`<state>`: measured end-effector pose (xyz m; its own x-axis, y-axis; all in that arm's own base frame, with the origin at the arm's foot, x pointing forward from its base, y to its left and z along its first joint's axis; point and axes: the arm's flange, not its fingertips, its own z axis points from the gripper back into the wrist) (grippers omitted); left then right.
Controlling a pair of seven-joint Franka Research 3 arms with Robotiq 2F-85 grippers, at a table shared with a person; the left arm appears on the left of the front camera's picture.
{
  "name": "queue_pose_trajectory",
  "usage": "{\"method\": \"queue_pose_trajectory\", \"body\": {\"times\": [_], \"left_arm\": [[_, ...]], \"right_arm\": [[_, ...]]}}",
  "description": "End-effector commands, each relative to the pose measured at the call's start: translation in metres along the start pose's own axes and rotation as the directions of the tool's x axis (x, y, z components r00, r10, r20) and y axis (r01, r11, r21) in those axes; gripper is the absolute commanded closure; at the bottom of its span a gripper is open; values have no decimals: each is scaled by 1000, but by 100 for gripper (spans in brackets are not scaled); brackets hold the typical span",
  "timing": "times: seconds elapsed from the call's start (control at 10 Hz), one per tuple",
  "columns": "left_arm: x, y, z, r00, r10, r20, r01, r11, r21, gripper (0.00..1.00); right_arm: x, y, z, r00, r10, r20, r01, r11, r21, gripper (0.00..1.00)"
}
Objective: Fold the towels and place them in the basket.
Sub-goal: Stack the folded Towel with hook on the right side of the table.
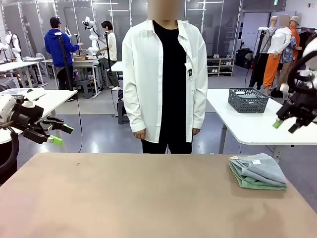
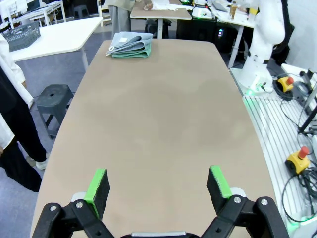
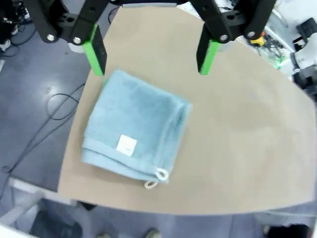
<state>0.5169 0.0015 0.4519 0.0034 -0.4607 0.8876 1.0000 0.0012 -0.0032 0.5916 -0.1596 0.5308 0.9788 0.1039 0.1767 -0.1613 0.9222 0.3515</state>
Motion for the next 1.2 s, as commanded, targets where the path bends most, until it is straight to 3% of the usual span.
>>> {"method": "queue_pose_trajectory", "body": {"times": [0.0, 0.2, 0.5, 0.8, 0.9, 1.1], "left_arm": [[1, 0, 1, 1000, -3, 3, 3, 1000, -3, 0], [1, 0, 1, 1000, -3, 3, 3, 1000, -3, 0], [1, 0, 1, 1000, -3, 3, 3, 1000, -3, 0], [1, 0, 1, 1000, -3, 3, 3, 1000, -3, 0], [1, 0, 1, 1000, -3, 3, 3, 1000, -3, 0], [1, 0, 1, 1000, -3, 3, 3, 1000, -3, 0]], "right_arm": [[-39, 84, 43, 1000, -18, 11, 19, 997, -79, 0], [-67, 155, 103, 984, -15, 178, 41, 988, -147, 0], [-108, 215, 143, 978, -24, 205, 60, 983, -172, 0], [-132, 236, 152, 975, 30, 222, 23, 972, -234, 0], [-122, 230, 166, 974, 34, 222, 6, 984, -176, 0], [-122, 230, 166, 974, 34, 222, 6, 984, -176, 0]]}}
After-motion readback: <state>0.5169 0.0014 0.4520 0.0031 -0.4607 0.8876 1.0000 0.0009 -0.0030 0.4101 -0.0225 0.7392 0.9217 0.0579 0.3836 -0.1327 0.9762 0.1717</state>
